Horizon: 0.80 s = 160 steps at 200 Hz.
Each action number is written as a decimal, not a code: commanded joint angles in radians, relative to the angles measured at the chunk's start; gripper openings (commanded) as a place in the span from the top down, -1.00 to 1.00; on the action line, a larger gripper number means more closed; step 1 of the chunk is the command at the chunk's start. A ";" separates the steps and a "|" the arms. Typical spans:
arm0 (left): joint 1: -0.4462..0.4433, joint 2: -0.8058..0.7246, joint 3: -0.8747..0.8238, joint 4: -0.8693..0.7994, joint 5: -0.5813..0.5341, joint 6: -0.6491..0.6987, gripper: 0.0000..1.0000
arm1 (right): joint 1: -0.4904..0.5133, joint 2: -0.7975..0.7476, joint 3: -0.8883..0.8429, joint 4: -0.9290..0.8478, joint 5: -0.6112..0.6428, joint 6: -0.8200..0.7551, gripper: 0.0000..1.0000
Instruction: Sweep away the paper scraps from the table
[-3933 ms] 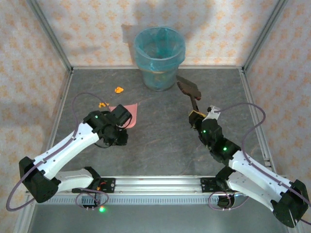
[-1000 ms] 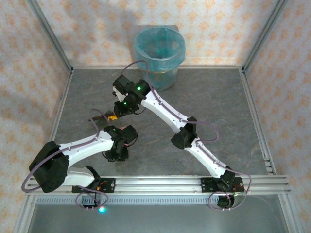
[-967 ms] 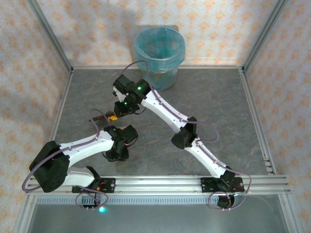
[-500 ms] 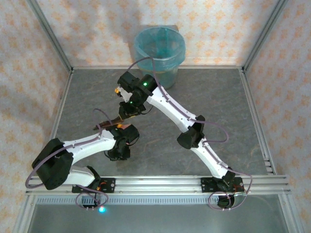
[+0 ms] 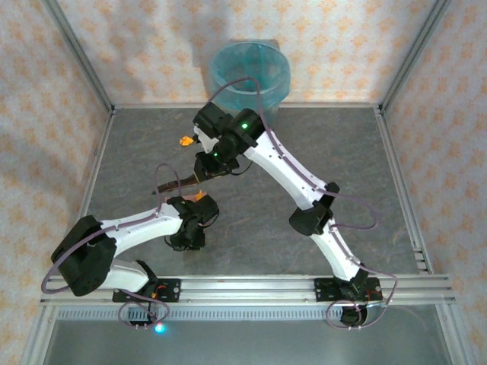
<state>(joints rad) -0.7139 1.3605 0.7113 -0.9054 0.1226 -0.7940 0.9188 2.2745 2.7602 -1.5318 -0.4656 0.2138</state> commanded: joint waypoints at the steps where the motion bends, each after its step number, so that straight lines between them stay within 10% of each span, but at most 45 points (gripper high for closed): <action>1: 0.002 -0.012 0.005 -0.001 0.010 0.014 1.00 | -0.015 -0.076 0.034 -0.043 0.077 0.018 1.00; 74: 0.000 -0.024 0.004 0.009 0.015 0.018 1.00 | -0.096 -0.271 -0.115 -0.034 0.148 -0.005 1.00; 160: 0.000 -0.010 0.037 0.005 0.020 0.030 1.00 | -0.211 -0.684 -0.859 0.458 0.043 0.081 1.00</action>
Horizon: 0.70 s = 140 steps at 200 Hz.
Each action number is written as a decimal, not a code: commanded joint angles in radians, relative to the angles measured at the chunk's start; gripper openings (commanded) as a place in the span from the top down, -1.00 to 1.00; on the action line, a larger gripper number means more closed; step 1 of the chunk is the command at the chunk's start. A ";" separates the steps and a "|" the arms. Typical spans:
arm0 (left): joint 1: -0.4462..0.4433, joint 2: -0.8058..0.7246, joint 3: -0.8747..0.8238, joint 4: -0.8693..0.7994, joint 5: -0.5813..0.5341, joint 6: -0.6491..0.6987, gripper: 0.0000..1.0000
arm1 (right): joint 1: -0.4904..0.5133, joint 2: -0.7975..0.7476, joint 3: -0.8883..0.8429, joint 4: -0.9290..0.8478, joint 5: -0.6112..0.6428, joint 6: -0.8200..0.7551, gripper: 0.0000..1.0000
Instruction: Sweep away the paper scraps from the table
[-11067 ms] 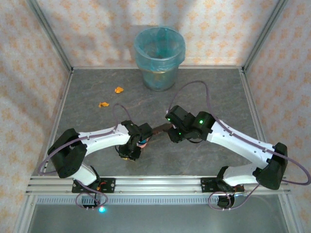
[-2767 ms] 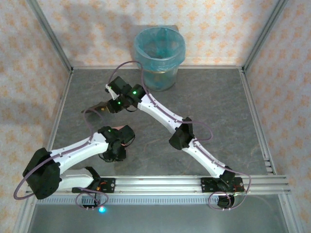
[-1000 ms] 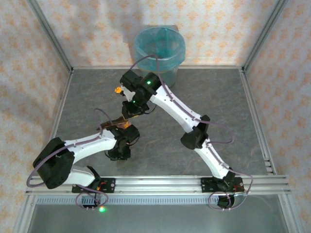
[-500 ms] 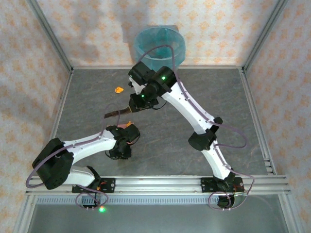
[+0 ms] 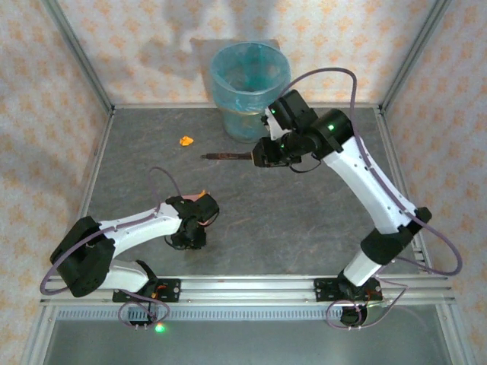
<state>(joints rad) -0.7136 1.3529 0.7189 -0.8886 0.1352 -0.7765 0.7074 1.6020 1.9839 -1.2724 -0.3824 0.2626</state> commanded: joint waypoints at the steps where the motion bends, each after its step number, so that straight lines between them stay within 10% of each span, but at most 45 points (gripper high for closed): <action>1: 0.000 -0.002 0.029 -0.012 0.007 0.013 1.00 | 0.000 -0.011 -0.085 0.203 -0.041 0.032 1.00; 75: 0.000 -0.010 0.027 -0.007 0.023 0.002 1.00 | 0.000 0.163 -0.122 0.590 0.026 0.046 1.00; 140: 0.001 -0.002 0.040 -0.009 0.031 0.004 1.00 | 0.006 0.612 0.389 0.517 0.063 -0.051 1.00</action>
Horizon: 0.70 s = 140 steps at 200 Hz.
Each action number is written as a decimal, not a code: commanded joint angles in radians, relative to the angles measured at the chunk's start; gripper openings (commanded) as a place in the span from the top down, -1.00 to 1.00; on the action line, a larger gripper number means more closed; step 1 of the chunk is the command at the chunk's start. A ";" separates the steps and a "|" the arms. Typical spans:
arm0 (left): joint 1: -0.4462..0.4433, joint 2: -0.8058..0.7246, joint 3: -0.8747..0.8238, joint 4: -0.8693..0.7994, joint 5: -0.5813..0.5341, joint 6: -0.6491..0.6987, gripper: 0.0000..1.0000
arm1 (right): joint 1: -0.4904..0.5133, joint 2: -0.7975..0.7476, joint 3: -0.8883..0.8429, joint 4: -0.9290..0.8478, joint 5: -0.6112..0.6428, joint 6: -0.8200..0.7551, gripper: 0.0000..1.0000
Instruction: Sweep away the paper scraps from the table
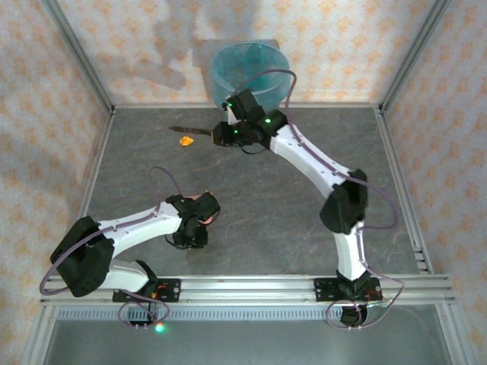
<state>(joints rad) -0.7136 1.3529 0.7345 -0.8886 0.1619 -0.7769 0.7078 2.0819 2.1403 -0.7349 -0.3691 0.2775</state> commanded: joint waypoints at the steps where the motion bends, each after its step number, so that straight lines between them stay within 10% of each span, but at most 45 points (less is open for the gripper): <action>1: 0.001 -0.002 0.024 -0.007 0.005 0.004 1.00 | 0.006 0.139 0.247 -0.024 0.051 -0.067 1.00; 47: -0.001 0.005 0.028 -0.007 0.015 0.013 1.00 | 0.009 0.554 0.951 -0.231 0.080 -0.098 1.00; 140: -0.001 0.002 0.024 0.008 0.021 0.028 1.00 | -0.012 0.697 0.935 -0.105 0.069 -0.081 1.00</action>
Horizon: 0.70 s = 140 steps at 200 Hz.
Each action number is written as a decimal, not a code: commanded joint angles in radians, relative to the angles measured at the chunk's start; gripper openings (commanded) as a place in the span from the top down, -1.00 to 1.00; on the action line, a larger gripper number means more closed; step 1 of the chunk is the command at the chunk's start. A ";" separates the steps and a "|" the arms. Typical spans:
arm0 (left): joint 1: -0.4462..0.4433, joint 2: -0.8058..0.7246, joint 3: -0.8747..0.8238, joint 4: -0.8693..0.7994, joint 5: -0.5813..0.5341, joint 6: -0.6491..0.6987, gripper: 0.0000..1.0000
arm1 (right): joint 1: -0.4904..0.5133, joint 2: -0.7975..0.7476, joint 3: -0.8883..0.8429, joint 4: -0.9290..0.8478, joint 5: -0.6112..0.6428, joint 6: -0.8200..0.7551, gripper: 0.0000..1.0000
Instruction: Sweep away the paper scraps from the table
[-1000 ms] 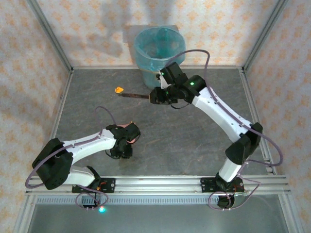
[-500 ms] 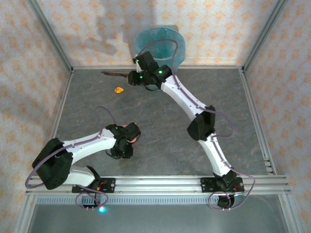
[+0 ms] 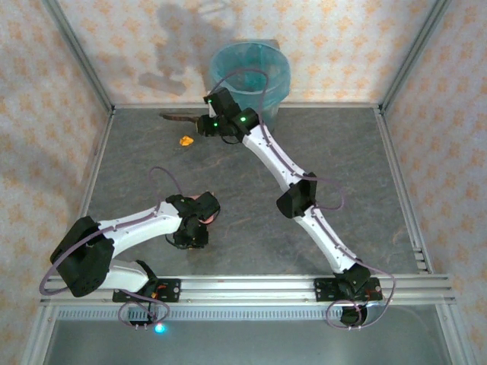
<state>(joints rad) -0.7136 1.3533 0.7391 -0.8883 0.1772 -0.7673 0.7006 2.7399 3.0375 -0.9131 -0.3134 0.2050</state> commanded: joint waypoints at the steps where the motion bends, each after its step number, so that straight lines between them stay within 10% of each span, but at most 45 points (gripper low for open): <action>1: -0.001 0.002 0.019 0.008 0.005 0.020 1.00 | -0.005 0.041 0.038 0.074 0.014 -0.008 1.00; 140: 0.007 0.011 0.006 0.011 -0.011 0.034 1.00 | 0.051 -0.003 0.046 -0.237 -0.111 -0.076 1.00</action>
<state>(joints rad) -0.7136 1.3548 0.7387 -0.8730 0.1795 -0.7567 0.7246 2.8117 3.0489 -0.9897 -0.3805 0.1825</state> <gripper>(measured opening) 0.217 0.296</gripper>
